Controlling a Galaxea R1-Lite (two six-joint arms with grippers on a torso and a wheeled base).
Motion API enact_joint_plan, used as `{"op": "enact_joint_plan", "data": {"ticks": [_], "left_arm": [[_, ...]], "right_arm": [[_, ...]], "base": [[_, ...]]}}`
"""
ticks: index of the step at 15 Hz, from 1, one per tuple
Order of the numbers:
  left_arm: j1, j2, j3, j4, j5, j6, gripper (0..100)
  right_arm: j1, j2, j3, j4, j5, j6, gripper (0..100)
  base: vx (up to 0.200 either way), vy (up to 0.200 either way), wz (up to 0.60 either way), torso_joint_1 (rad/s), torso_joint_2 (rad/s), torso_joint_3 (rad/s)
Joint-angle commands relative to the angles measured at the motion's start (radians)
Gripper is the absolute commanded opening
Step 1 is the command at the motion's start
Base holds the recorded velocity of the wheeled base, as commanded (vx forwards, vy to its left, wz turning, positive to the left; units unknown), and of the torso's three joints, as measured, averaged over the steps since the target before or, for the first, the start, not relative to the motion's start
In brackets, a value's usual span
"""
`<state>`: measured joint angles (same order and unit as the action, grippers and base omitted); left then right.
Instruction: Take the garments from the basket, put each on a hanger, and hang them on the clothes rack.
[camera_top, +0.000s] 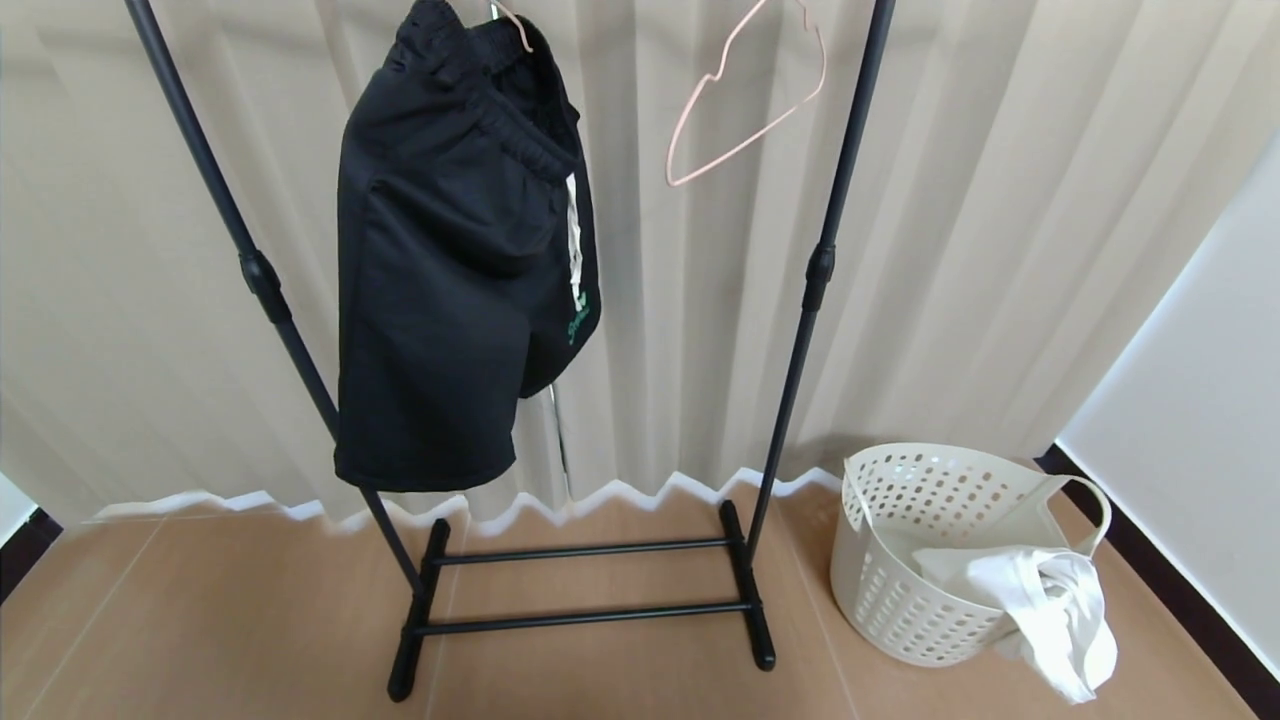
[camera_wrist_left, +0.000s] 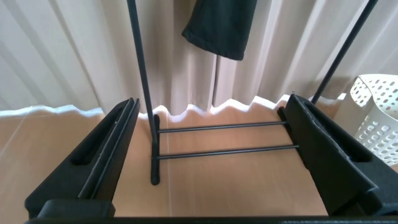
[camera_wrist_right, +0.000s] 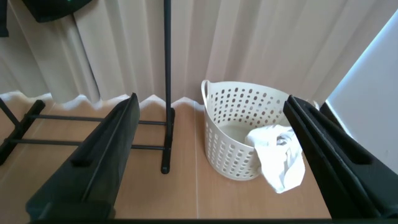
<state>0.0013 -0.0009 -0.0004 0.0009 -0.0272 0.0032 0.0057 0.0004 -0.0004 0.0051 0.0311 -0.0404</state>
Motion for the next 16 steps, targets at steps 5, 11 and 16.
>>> {"op": "enact_joint_plan", "data": {"ticks": [5, 11, 16], "left_arm": [[0.000, 0.001, 0.000, 0.001, -0.003, 0.001, 100], [0.000, 0.001, 0.000, 0.001, -0.005, 0.001, 100], [0.000, 0.001, 0.000, 0.001, -0.007, 0.001, 100]], "right_arm": [[0.000, 0.000, 0.000, 0.001, 0.001, 0.010, 100], [0.000, 0.000, 0.000, 0.001, 0.010, 0.008, 100], [0.000, 0.000, 0.000, 0.003, 0.032, 0.008, 100]], "base": [[0.000, 0.000, 0.00, -0.017, 0.44, 0.414], [0.000, 0.000, 0.00, 0.016, 0.16, 0.168], [0.000, 0.000, -0.48, 0.003, 0.01, 0.008]]}}
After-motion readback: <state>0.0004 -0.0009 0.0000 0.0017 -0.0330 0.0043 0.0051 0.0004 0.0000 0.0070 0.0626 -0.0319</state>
